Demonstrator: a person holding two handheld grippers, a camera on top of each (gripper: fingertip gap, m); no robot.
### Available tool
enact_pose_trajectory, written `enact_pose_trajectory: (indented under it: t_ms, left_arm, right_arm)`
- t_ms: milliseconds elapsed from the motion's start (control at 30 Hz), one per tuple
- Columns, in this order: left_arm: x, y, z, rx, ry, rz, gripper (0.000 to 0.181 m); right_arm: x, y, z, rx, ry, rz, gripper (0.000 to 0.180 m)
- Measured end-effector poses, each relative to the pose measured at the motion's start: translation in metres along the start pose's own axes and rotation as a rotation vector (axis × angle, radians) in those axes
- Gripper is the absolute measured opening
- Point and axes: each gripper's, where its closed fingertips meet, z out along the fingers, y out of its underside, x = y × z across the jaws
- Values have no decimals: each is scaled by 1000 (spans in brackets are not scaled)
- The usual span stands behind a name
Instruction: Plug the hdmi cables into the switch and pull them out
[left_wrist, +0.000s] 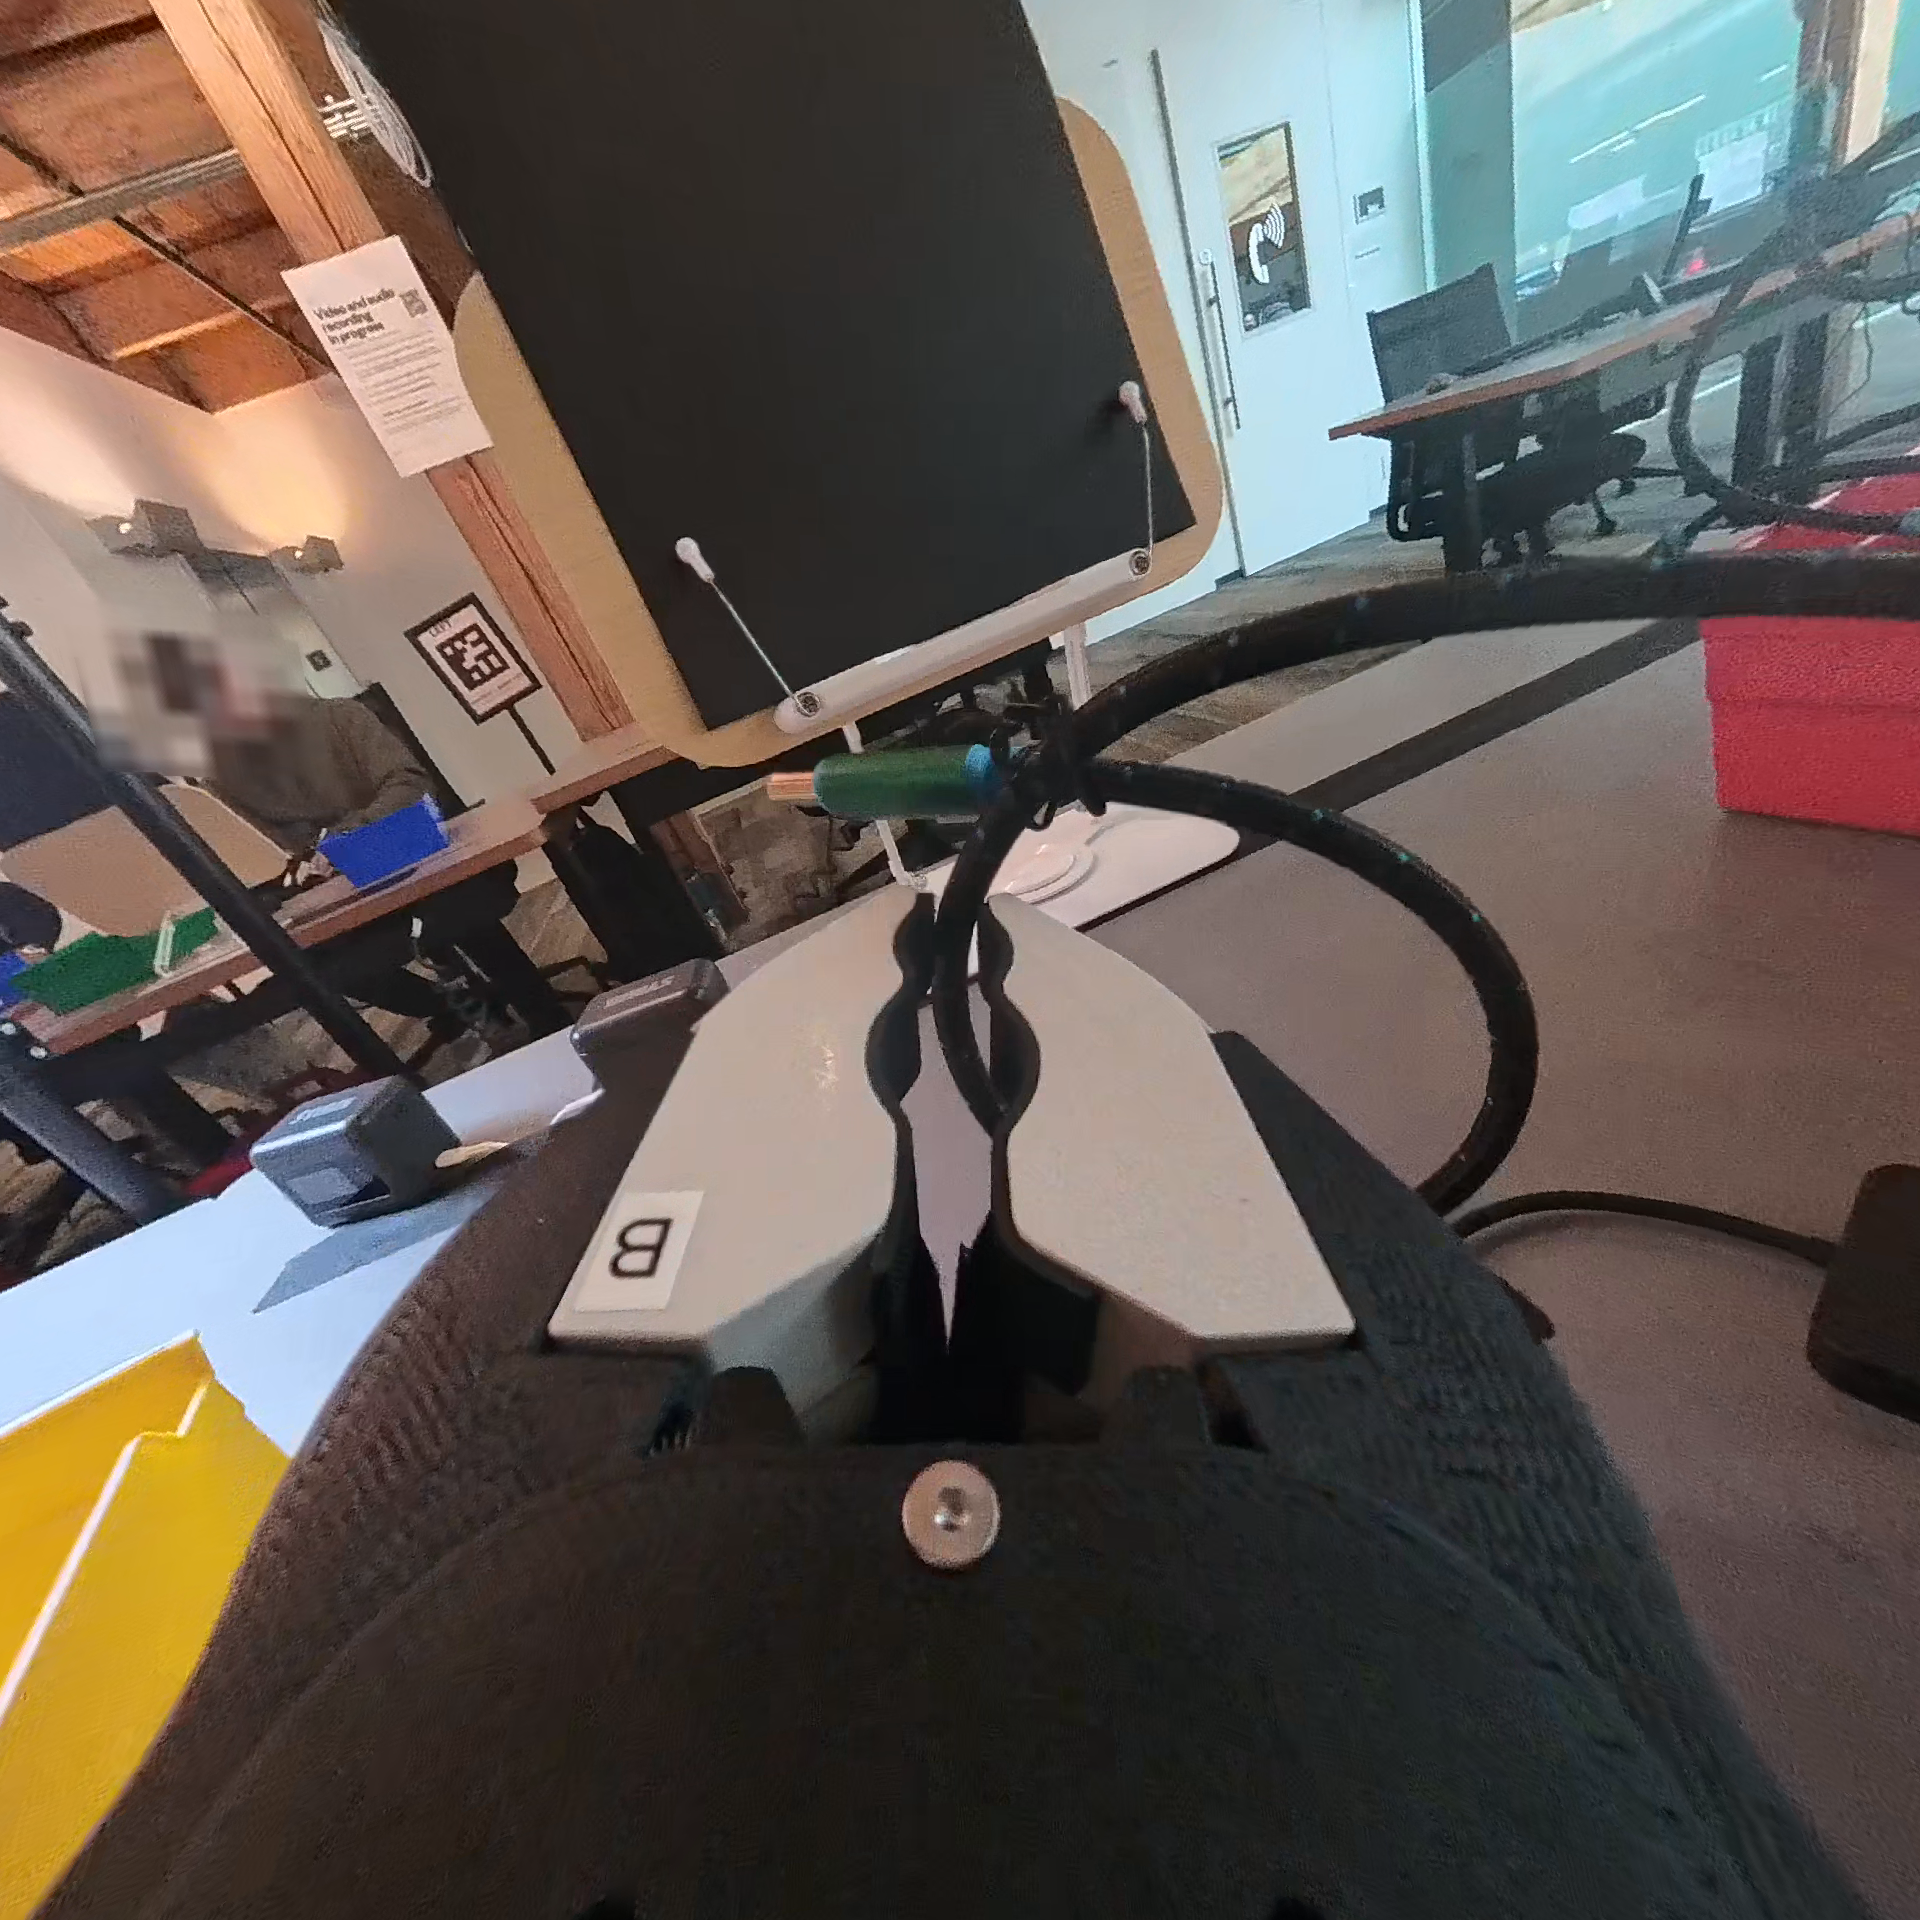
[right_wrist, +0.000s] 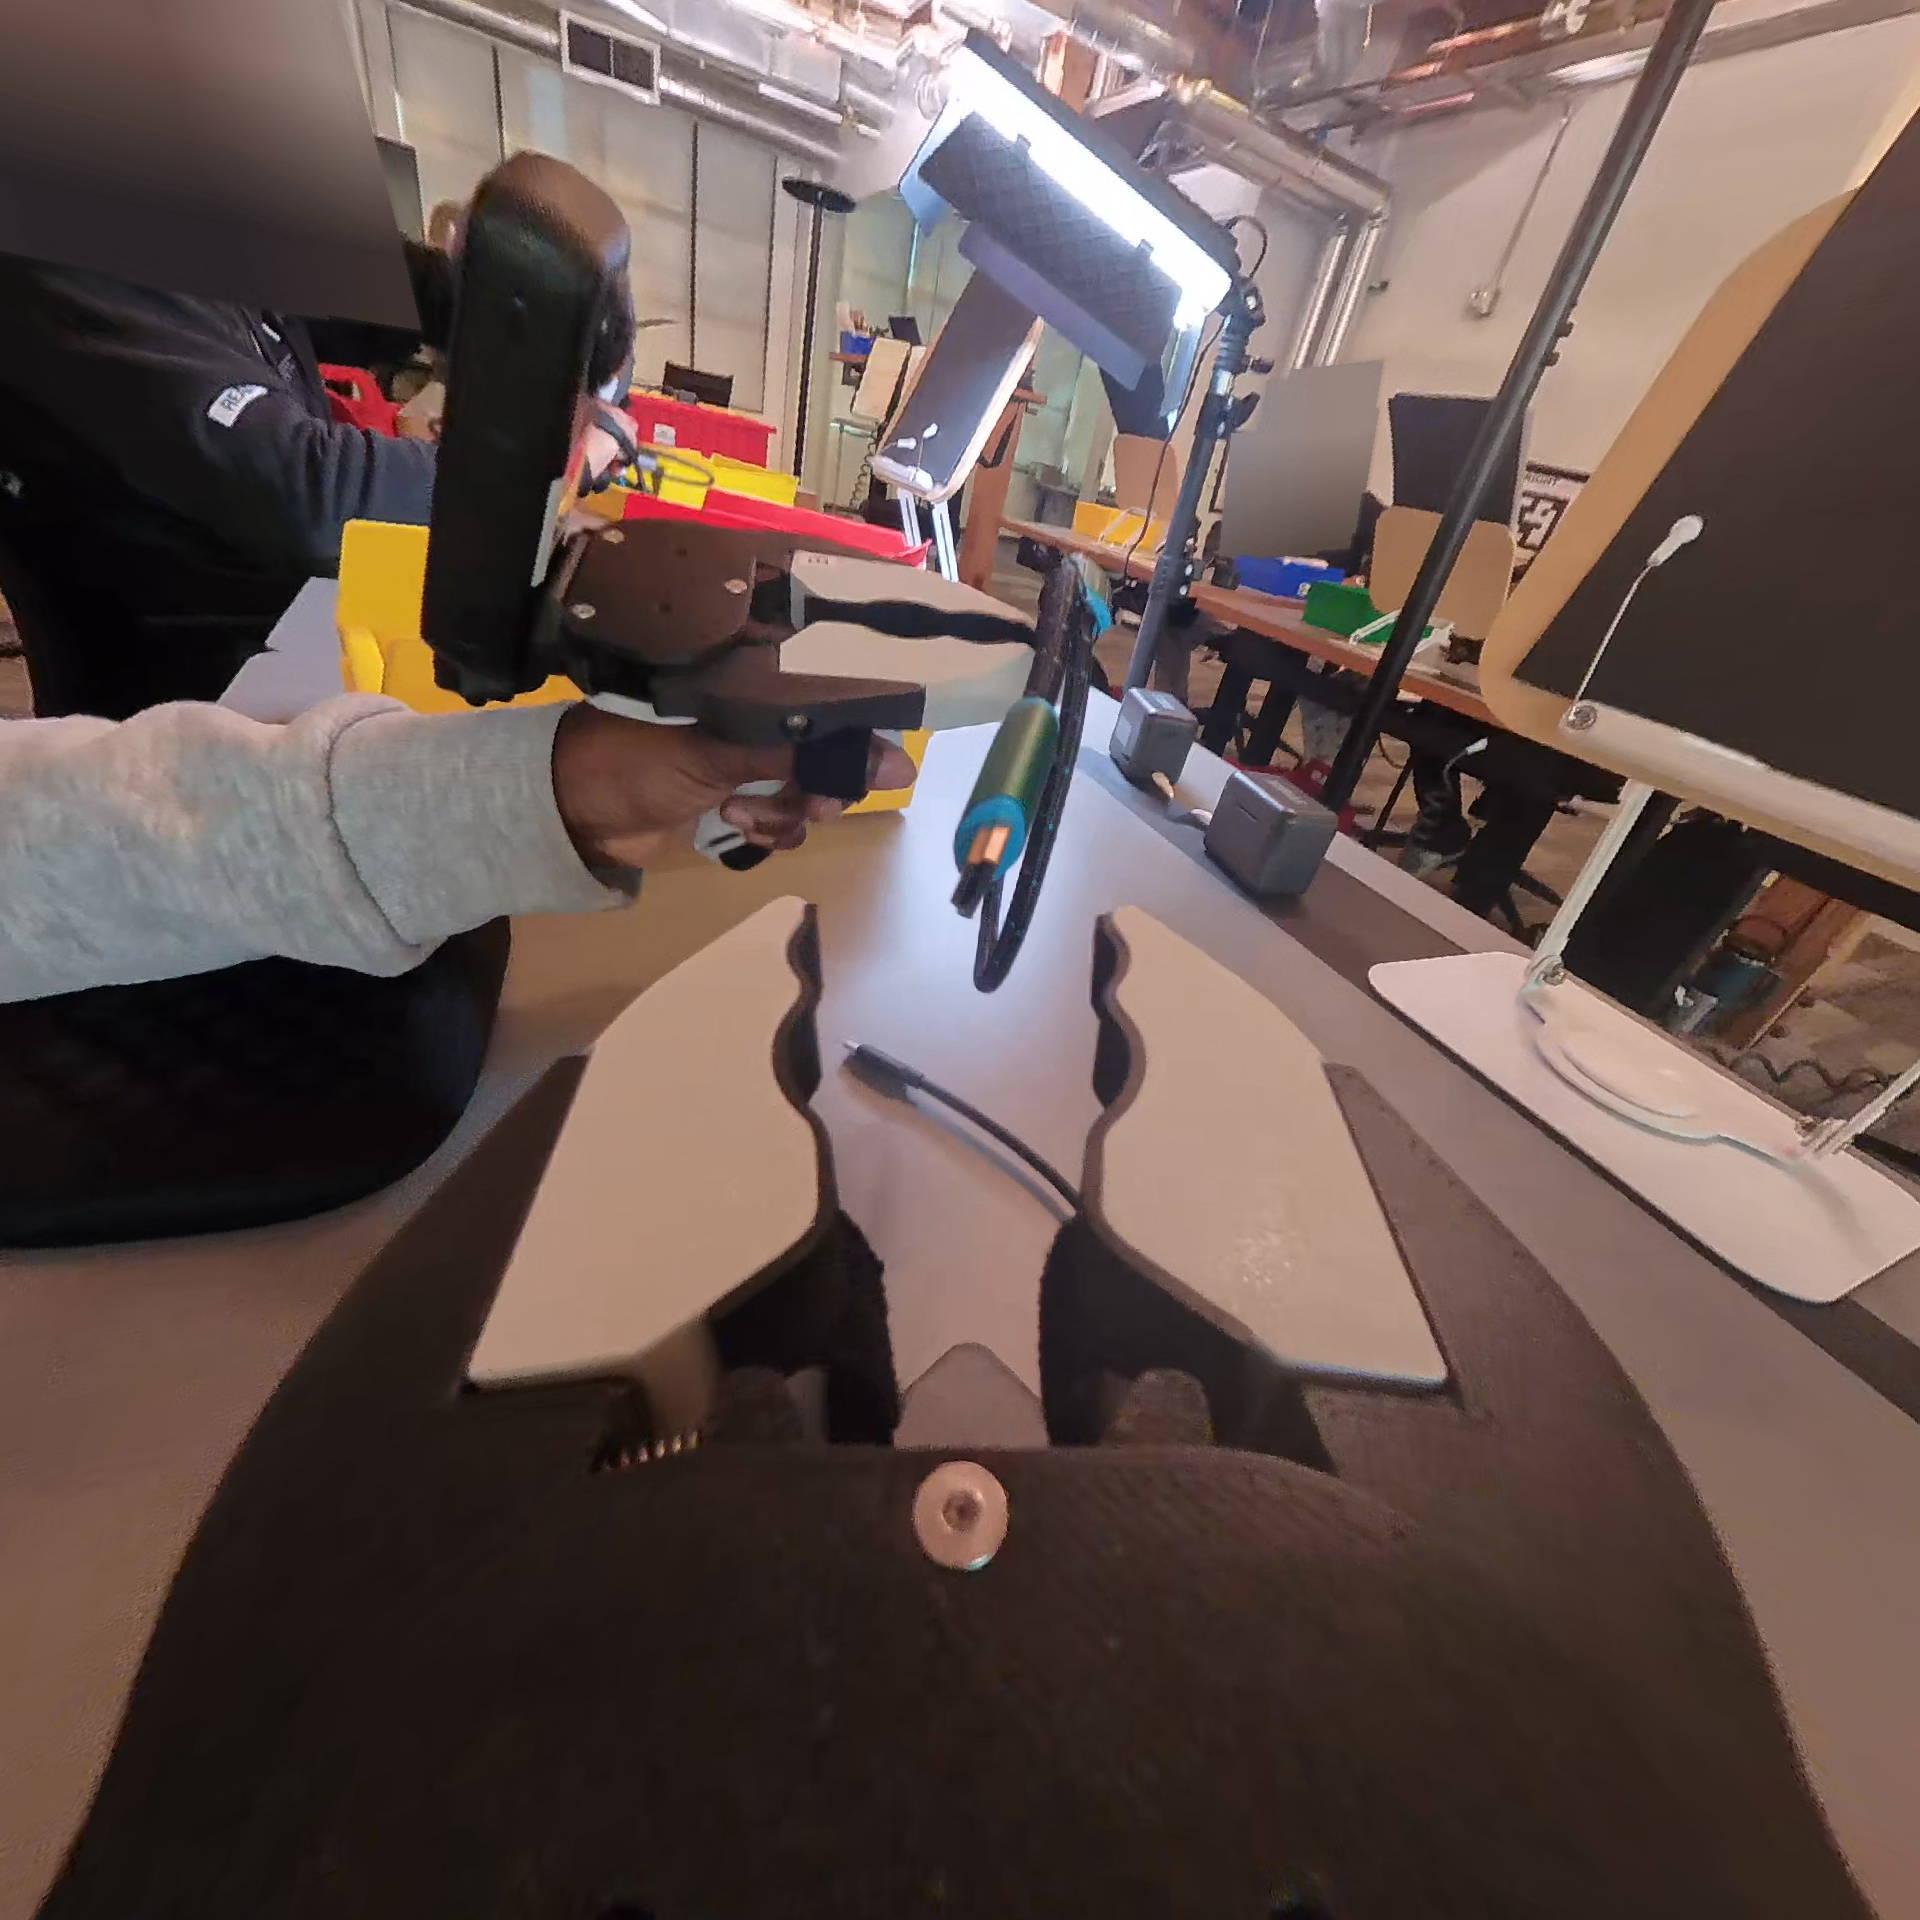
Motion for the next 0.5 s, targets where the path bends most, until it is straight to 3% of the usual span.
enact_pose_trajectory:
  t_ms: [233, 300, 367, 433, 500]
  left_arm:
    - [5, 5, 1, -11, 19, 1, 7]
    - [7, 4, 1, -8, 33, 6, 7]
    - [9, 1, 0, 15, 42, 5, 7]
    - [13, -14, -7, 122, 118, -7, 7]
    - [22, -50, -31, 381, 326, -97, 12]
  right_arm:
    - [2, -12, -3, 93, 32, 27, 28]
    - [4, -11, -3, 99, 41, 38, 13]
    - [8, -13, -5, 113, 57, 31, 12]
    - [9, -26, -13, 182, 37, 64, 12]
    - [12, -54, -31, 351, -43, 212, 11]
